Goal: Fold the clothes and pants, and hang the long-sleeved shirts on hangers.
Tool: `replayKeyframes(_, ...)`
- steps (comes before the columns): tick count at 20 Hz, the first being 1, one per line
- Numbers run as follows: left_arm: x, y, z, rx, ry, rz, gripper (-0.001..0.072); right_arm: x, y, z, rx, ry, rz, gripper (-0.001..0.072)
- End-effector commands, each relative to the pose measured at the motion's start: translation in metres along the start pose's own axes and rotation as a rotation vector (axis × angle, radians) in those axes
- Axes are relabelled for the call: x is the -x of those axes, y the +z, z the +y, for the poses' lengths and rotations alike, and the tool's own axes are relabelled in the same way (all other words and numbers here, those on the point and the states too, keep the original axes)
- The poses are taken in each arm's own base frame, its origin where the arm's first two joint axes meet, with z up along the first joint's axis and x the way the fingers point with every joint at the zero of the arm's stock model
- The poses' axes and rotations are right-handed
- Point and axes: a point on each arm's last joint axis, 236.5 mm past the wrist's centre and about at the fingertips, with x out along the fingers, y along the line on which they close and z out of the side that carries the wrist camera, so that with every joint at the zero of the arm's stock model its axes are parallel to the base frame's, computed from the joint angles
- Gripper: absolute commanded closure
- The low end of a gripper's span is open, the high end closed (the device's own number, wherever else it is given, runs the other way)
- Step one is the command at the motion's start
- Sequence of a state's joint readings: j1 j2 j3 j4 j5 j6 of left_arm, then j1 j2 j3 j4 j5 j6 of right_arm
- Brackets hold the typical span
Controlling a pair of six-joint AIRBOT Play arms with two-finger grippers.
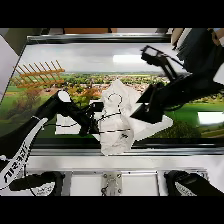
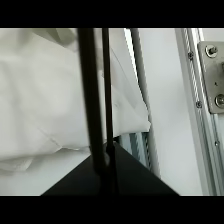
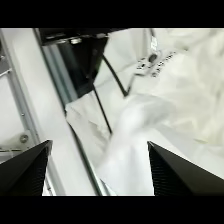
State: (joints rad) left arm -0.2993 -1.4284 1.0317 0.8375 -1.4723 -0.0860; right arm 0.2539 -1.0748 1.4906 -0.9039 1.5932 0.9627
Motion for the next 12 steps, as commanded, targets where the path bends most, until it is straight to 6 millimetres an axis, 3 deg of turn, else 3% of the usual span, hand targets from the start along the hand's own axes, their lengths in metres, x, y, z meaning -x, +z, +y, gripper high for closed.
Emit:
replayKeyframes(1,0.000,0.000,0.000,-0.001,0.000,0.001,0.0696,0.031,-0.038,-0.041,0.032,-0.094,-0.074,0.0054)
replayKeyframes(4,0.000,0.000,0.000,-0.001,0.001,0.001,0.0696,0.047,-0.088,-0.078,-0.020,-0.183,-0.132,0.0055)
replayKeyframes(6,0.000,0.000,0.000,0.000,0.000,0.001,0.0696,0.046,-0.124,-0.100,-0.120,-0.212,-0.132,0.0055)
replayKeyframes(7,0.000,0.000,0.000,0.000,0.000,0.001,0.0696,0.044,-0.133,-0.104,-0.164,-0.205,-0.150,0.0055)
replayKeyframes(10,0.000,0.000,0.000,0.000,0.001,0.001,0.0696,0.033,-0.130,-0.096,0.005,-0.144,-0.270,0.0055)
replayKeyframes(12,0.000,0.000,0.000,0.000,-0.001,0.001,0.0696,0.024,-0.129,-0.090,0.024,-0.103,-0.319,0.0055)
